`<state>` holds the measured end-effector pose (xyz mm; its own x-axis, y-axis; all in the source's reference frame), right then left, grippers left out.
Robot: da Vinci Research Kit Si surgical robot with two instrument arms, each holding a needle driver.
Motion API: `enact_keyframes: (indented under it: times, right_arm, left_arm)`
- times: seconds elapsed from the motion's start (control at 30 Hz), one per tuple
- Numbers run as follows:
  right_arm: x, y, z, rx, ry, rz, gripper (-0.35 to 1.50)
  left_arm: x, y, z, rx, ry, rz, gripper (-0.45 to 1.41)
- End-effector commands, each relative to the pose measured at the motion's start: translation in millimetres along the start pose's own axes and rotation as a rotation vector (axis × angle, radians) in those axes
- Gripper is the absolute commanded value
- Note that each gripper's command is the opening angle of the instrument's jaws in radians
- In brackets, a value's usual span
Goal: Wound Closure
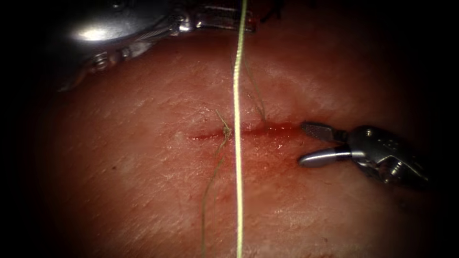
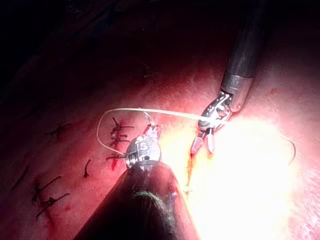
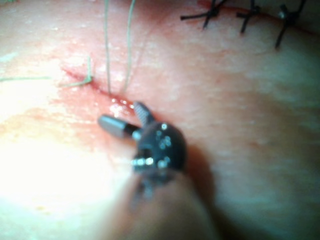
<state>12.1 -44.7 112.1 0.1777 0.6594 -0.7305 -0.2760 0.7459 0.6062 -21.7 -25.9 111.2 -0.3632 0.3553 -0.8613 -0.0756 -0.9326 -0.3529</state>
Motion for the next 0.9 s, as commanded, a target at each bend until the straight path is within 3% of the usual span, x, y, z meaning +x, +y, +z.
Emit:
enact_keyframes:
  times: [0.03,0.2,0.47,0.57,0.67,0.9]
  right_arm:
    - [0.0,-0.9,1.5,-0.007,-0.005,-0.008,1.23]
    - [0.5,-1.3,2.9,-0.079,-0.042,-0.098,1.15]
    - [0.3,-0.3,4.1,-0.135,-0.079,-0.166,0.96]
    - [0.1,-0.3,4.8,-0.140,-0.093,-0.181,0.81]
    - [-0.1,-0.4,5.7,-0.127,-0.111,-0.190,0.49]
    - [-1.2,0.7,7.9,-0.131,-0.156,-0.210,0.17]
  left_arm:
    - [-0.8,0.3,0.5,-0.008,0.002,-0.003,-0.45]
    - [-4.3,4.7,0.3,-0.040,0.021,0.000,-0.45]
    - [-5.3,7.9,0.1,-0.064,0.049,0.000,-0.45]
    - [-5.3,8.7,-0.1,-0.063,0.054,0.003,-0.45]
    - [-5.1,9.2,-0.1,-0.070,0.057,0.004,-0.45]
    - [-4.6,10.1,-0.3,-0.074,0.062,0.006,-0.45]
